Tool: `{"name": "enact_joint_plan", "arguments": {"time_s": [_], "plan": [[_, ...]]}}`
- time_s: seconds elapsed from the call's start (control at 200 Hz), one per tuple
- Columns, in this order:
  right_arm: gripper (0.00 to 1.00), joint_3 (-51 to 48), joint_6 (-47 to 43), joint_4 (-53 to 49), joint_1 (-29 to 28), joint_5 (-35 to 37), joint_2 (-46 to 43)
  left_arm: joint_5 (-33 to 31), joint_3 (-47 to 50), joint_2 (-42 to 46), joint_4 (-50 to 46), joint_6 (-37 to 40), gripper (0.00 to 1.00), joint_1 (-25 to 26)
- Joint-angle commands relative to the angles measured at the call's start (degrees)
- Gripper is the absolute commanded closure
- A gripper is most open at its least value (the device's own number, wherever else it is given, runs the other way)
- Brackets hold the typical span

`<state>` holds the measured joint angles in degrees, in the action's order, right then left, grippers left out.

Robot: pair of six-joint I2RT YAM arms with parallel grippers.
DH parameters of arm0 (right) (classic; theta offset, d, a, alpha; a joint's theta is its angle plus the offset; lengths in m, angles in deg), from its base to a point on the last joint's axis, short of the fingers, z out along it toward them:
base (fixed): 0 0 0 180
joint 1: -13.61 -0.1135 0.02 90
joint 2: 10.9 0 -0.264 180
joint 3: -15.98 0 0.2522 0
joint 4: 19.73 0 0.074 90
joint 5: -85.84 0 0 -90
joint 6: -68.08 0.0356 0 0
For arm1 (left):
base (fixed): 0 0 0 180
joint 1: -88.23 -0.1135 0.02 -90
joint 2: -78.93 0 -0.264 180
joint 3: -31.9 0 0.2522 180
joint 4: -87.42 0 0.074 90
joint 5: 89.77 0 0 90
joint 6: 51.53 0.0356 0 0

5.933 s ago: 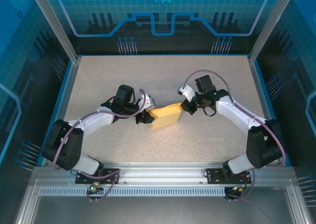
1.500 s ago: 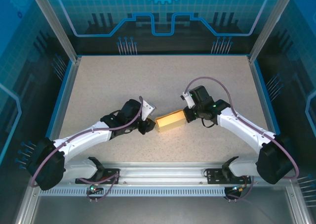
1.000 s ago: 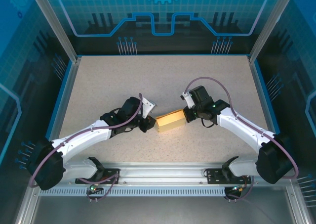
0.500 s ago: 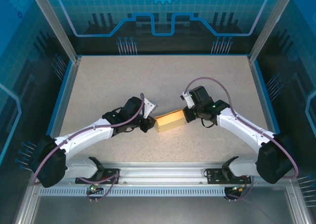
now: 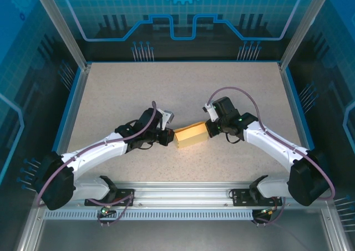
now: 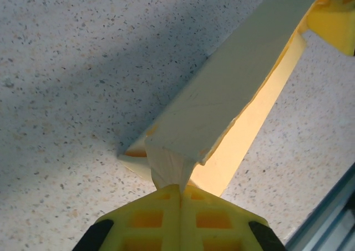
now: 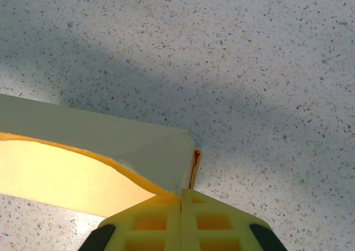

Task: Fold the paper box

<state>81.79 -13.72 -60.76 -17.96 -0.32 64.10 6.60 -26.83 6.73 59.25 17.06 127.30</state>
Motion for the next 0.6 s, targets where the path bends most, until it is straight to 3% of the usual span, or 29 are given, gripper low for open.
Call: {"name": "enact_joint_plan", "arguments": {"time_s": [0.0, 0.385, 0.595], "plan": [[0.99, -2.78, 1.11, -1.74, -0.95, -1.51, 0.34, 3.38, -1.84, 0.32, 0.62, -8.14, 1.00, 0.22], [0.99, -3.45, 1.05, -1.47, -0.98, -1.30, 0.45, 4.65, 0.95, 0.23, 9.00, -19.09, 1.00, 0.29], [0.99, -3.45, 1.04, -1.39, -1.01, -1.27, 0.59, 3.02, 2.59, -0.78, 10.02, -19.24, 1.00, 0.40]]}}
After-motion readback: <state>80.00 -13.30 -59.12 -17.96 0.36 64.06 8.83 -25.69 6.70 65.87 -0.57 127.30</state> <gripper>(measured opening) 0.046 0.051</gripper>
